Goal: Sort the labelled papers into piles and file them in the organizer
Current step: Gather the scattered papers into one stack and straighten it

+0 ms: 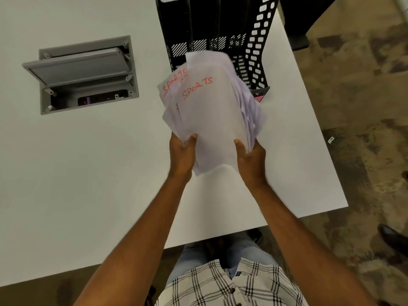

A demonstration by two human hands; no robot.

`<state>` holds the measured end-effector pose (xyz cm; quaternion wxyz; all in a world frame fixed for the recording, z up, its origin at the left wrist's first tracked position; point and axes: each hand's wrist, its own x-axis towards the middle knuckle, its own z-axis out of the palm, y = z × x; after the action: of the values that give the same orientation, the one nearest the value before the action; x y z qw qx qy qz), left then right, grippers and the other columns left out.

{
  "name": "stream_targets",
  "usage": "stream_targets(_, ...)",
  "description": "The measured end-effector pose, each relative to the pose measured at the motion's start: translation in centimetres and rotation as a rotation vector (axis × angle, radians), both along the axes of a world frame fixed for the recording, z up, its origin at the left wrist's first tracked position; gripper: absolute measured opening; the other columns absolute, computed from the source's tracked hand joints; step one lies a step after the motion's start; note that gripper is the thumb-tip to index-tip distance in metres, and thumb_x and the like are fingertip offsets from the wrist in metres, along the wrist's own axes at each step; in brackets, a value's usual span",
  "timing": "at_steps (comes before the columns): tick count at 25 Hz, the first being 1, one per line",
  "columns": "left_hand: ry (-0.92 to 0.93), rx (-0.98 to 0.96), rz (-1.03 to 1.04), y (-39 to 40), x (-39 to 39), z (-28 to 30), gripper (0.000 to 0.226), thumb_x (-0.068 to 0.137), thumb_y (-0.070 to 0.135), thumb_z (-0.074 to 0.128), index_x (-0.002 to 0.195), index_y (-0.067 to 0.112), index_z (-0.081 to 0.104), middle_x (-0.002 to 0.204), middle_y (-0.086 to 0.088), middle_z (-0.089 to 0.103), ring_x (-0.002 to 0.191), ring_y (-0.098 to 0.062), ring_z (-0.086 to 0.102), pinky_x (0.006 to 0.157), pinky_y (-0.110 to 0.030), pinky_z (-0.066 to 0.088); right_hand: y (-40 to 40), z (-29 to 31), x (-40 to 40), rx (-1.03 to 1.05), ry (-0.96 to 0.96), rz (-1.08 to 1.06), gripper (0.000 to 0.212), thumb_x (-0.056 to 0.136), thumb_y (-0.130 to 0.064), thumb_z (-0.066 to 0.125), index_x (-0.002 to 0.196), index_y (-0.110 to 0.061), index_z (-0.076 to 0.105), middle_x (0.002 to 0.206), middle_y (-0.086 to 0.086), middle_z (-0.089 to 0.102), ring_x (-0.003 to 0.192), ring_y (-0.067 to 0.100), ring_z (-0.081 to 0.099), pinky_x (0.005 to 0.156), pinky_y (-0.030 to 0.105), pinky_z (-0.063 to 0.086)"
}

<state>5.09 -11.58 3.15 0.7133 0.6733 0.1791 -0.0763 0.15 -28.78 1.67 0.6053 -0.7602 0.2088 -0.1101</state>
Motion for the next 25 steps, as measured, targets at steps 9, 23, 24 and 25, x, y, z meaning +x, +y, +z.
stream_targets(9, 0.074, -0.091, -0.103, 0.5, -4.0, -2.6, 0.047, 0.081, 0.016, 0.080, 0.121, 0.032, 0.061, 0.120, 0.000, 0.070, 0.114, -0.027, 0.066, 0.091, -0.042, 0.058, -2.3, -0.9, -2.8, 0.228, -0.024, -0.119, 0.037, 0.079, -0.031, 0.084, 0.113, -0.035, 0.069, 0.109, -0.011, 0.073, 0.103, 0.008, 0.069, 0.085, 0.023, 0.055)
stream_targets(23, -0.028, -0.095, 0.096, -0.7, -1.2, 1.4, 0.041, 0.083, 0.025, 0.079, 0.122, 0.028, 0.066, 0.113, 0.003, 0.075, 0.103, -0.021, 0.073, 0.084, -0.042, 0.062, -2.7, -0.4, -1.4, 0.256, 0.105, -0.067, 0.038, 0.084, -0.021, 0.079, 0.105, -0.050, 0.066, 0.112, -0.022, 0.070, 0.116, 0.006, 0.062, 0.101, 0.023, 0.047)
stream_targets(24, -0.085, -0.112, 0.070, -0.4, -0.8, 2.2, 0.041, 0.082, 0.027, 0.081, 0.120, 0.034, 0.067, 0.114, 0.003, 0.075, 0.105, -0.020, 0.072, 0.083, -0.041, 0.062, -2.5, 0.1, -1.4, 0.303, 0.032, -0.082, 0.046, 0.085, -0.023, 0.078, 0.114, -0.055, 0.062, 0.123, -0.020, 0.067, 0.122, 0.005, 0.058, 0.106, 0.023, 0.044)
stream_targets(25, -0.145, -0.115, 0.037, 0.1, -0.5, 2.7, 0.043, 0.081, 0.030, 0.083, 0.120, 0.038, 0.066, 0.116, 0.004, 0.074, 0.108, -0.020, 0.071, 0.083, -0.038, 0.061, -2.6, 0.7, -1.6, 0.344, -0.028, -0.102, 0.049, 0.086, -0.025, 0.078, 0.120, -0.055, 0.059, 0.131, -0.016, 0.064, 0.127, 0.008, 0.056, 0.107, 0.024, 0.044)
